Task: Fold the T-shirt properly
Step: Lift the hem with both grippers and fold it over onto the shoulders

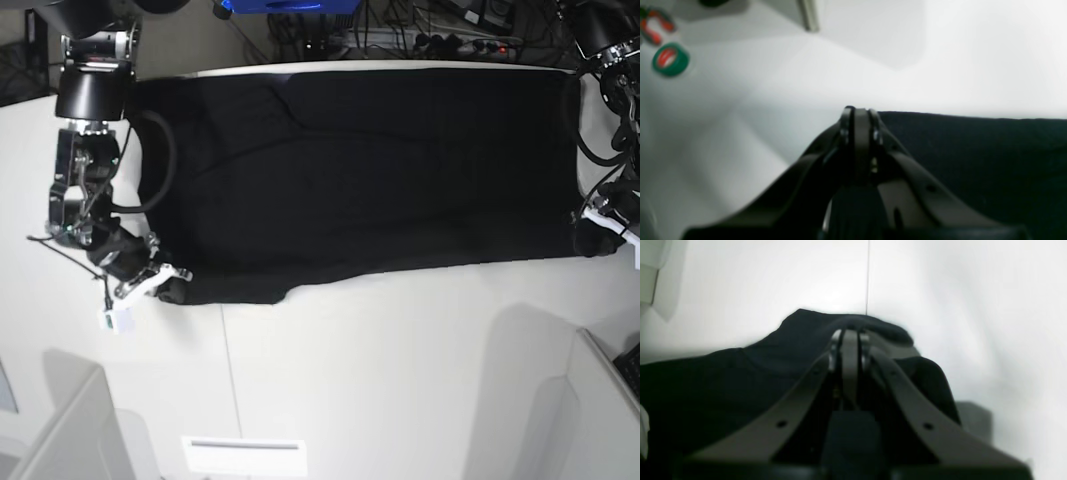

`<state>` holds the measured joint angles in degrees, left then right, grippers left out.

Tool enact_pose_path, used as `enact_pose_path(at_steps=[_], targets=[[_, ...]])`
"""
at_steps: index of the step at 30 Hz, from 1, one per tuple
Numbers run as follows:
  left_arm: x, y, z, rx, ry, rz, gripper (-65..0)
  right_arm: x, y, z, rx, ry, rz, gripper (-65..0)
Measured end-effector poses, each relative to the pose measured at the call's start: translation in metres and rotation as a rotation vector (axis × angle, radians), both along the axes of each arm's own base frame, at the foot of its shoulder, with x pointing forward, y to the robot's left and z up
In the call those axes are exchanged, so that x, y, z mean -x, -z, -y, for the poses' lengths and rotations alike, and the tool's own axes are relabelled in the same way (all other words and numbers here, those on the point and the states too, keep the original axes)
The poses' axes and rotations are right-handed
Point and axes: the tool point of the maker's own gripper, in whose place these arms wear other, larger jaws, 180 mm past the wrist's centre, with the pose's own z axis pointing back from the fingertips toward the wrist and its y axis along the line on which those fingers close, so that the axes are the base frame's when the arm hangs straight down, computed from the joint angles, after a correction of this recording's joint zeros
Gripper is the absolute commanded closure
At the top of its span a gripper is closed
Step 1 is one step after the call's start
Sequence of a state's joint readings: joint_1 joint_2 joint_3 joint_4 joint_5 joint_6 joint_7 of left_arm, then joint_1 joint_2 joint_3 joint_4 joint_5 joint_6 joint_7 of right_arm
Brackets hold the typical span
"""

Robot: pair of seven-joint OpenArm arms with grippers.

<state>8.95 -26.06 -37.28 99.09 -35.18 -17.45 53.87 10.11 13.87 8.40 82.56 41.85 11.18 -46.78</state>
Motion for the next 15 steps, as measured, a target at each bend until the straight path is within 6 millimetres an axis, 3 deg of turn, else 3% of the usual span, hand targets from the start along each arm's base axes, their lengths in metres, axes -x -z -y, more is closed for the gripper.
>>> enact_pose_path(at_steps=[3, 9, 15], targets=[[0.021, 0.011, 0.002, -0.032, 0.069, -0.073, 0.0, 0.017, -0.004, 0.006, 0.021, -0.003, -0.006, 0.0], [0.043, 0.015, 0.001, -0.056, 0.066, -0.106, 0.0, 0.049, -0.012, 0.013, 0.039, 0.003, -0.016, 0.0], [0.053, 0.012, 0.009, -0.089, 0.101, -0.121, 0.0, 0.079, -0.011, 0.021, 0.077, 0.003, -0.048, 0.0]])
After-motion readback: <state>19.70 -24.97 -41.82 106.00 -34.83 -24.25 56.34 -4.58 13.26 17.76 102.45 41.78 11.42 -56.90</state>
